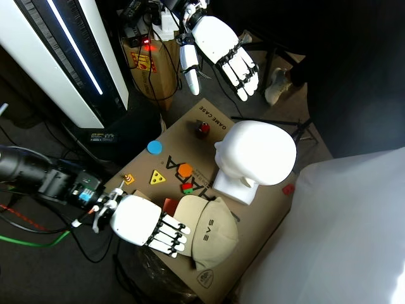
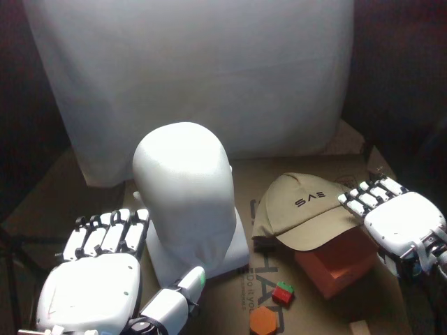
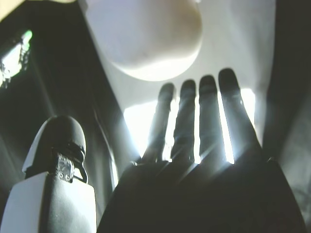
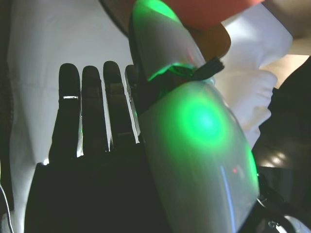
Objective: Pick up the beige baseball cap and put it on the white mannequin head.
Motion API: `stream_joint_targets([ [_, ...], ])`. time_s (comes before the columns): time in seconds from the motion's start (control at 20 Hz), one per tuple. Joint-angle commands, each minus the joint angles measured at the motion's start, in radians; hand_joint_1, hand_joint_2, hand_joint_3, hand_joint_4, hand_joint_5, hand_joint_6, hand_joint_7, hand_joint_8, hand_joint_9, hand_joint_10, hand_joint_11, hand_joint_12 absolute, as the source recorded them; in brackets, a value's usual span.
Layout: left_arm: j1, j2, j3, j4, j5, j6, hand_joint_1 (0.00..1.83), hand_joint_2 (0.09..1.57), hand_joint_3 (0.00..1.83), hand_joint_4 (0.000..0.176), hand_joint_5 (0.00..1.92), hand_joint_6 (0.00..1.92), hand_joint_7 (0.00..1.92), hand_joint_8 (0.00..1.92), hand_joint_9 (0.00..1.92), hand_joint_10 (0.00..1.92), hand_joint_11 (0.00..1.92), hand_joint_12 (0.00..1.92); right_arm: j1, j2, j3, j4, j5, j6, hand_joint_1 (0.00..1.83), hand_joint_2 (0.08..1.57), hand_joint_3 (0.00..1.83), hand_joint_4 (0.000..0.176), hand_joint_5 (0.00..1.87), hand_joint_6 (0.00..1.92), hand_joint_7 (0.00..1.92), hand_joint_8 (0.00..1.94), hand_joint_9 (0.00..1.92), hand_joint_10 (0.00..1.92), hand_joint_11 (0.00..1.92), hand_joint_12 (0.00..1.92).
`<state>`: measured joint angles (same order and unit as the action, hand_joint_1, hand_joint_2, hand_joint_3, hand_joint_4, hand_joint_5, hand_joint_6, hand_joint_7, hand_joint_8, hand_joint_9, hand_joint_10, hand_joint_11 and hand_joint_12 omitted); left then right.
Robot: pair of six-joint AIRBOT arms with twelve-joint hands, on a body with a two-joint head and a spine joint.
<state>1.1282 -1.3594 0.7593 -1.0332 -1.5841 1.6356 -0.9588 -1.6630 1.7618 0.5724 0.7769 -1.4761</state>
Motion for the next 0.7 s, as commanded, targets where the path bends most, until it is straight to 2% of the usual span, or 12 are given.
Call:
stream_joint_targets([
  [0.0,0.001,-0.004,0.006,0.077,-0.090,-0.007,0.00,1.14,0.00,0.000,0.12,0.00,0.11,0.00,0.12,0.00,0.00,0.52,0.008,-0.006,0.020,-0.012,0.099,0.001,1.28,1.14,0.00,0.000,0.24,0.01,0.28,0.01,0.22,0.01,0.00,0.78],
  [0.35,0.021,-0.018,0.035,0.077,-0.090,-0.057,0.00,1.13,0.00,0.000,0.12,0.00,0.11,0.00,0.13,0.00,0.00,0.58,0.027,-0.118,0.180,-0.012,0.066,0.034,1.26,1.13,0.00,0.000,0.27,0.00,0.30,0.00,0.25,0.01,0.00,0.83],
  [0.45,0.024,-0.020,0.038,0.045,-0.093,-0.082,0.00,1.13,0.00,0.000,0.11,0.00,0.10,0.00,0.11,0.00,0.00,0.46,0.032,-0.148,0.222,-0.012,0.059,0.051,1.27,1.13,0.00,0.000,0.26,0.00,0.30,0.00,0.25,0.01,0.00,0.82],
  [0.65,0.027,-0.021,0.044,0.041,-0.107,-0.089,0.00,1.13,0.00,0.000,0.11,0.00,0.09,0.00,0.10,0.00,0.00,0.51,0.045,-0.189,0.282,-0.012,0.039,0.079,1.25,1.13,0.00,0.000,0.26,0.00,0.30,0.00,0.26,0.01,0.00,0.85],
])
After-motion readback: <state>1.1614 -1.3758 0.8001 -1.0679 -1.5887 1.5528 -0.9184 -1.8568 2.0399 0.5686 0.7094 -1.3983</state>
